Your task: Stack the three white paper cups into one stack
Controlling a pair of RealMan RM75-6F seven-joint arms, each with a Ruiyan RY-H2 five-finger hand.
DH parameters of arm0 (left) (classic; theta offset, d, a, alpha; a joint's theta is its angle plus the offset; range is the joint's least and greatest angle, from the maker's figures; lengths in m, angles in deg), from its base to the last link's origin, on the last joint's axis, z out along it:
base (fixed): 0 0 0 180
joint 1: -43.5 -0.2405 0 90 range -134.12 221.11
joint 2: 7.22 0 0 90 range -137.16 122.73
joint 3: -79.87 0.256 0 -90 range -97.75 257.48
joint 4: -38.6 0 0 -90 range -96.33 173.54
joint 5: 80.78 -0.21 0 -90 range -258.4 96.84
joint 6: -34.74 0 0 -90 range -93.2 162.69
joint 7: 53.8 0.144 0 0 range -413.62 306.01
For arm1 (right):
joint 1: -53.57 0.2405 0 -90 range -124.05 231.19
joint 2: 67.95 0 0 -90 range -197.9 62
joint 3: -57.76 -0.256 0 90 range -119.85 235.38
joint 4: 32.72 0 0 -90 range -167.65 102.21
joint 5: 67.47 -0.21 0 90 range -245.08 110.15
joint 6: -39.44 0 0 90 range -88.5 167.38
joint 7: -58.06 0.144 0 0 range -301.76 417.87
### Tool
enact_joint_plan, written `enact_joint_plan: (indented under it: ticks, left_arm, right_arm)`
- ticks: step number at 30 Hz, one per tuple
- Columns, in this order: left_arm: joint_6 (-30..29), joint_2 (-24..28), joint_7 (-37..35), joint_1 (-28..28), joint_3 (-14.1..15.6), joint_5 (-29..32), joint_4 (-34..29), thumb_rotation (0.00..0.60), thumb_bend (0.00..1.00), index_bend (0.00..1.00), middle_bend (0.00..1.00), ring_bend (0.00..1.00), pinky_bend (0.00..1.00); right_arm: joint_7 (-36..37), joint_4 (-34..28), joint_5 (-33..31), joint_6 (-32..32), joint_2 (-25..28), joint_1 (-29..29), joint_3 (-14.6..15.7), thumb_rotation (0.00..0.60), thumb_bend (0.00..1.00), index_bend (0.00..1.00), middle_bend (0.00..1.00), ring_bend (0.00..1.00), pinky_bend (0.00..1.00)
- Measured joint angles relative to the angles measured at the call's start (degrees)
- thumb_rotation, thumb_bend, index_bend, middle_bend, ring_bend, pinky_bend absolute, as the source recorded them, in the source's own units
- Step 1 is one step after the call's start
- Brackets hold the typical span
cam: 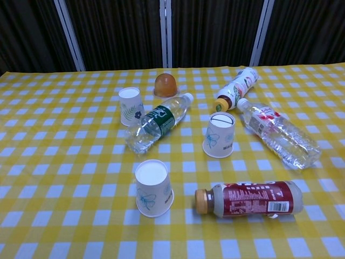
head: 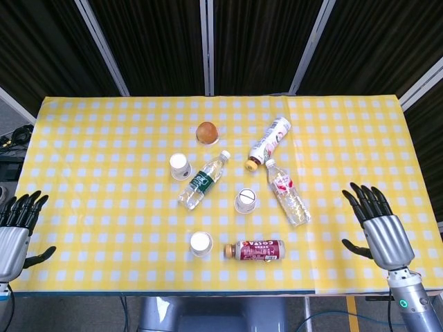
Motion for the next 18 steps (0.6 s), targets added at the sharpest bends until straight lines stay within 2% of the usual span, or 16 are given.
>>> enact_joint_plan:
  ticks: [3, 6, 8, 13, 18]
  left_arm:
    - [0.6, -0.3, 0.7, 0.2, -0.1, 0.5, 0.0, 0.600, 0.00, 0.00, 0.00, 0.00, 0.00]
    - [1.3, -0.8, 1.7, 0.5, -0.2, 1.1, 0.1, 0.600, 0.00, 0.00, 0.00, 0.00, 0.00]
    - [1.8, -1.1, 2.4, 0.7, -0.2, 1.7, 0.2, 0.600, 0.00, 0.00, 0.00, 0.00, 0.00]
    - [2.3, -1.5, 2.7, 1.0, -0.7, 3.1, 0.4, 0.600, 0.00, 0.00, 0.00, 0.00, 0.00]
    - [2.9, -1.4, 2.3, 1.3, -1.1, 4.2, 0.8, 0.600, 0.00, 0.00, 0.00, 0.00, 0.00]
  right_arm:
    - [1.8, -0.3, 1.0, -3.9, 0.3, 3.3, -0.6, 0.600, 0.05, 0.14, 0.13, 0.03, 0.13]
    - [4.9, -1.0, 1.5, -9.6, 0.7, 7.8, -1.4, 0.600, 0.15, 0.18, 0.18, 0.08, 0.17]
    - [7.2, -1.3, 1.3, -14.2, 0.7, 11.3, -2.4, 0.600, 0.17, 0.18, 0.20, 0.09, 0.18]
    - [10.3, -0.5, -2.1, -24.8, -0.7, 19.4, -5.1, 0.600, 0.19, 0.18, 0.21, 0.10, 0.20]
    - [8.6, 1.0, -6.7, -30.3, -4.4, 24.2, -6.9, 0.600, 0.19, 0.18, 0.21, 0.11, 0.21]
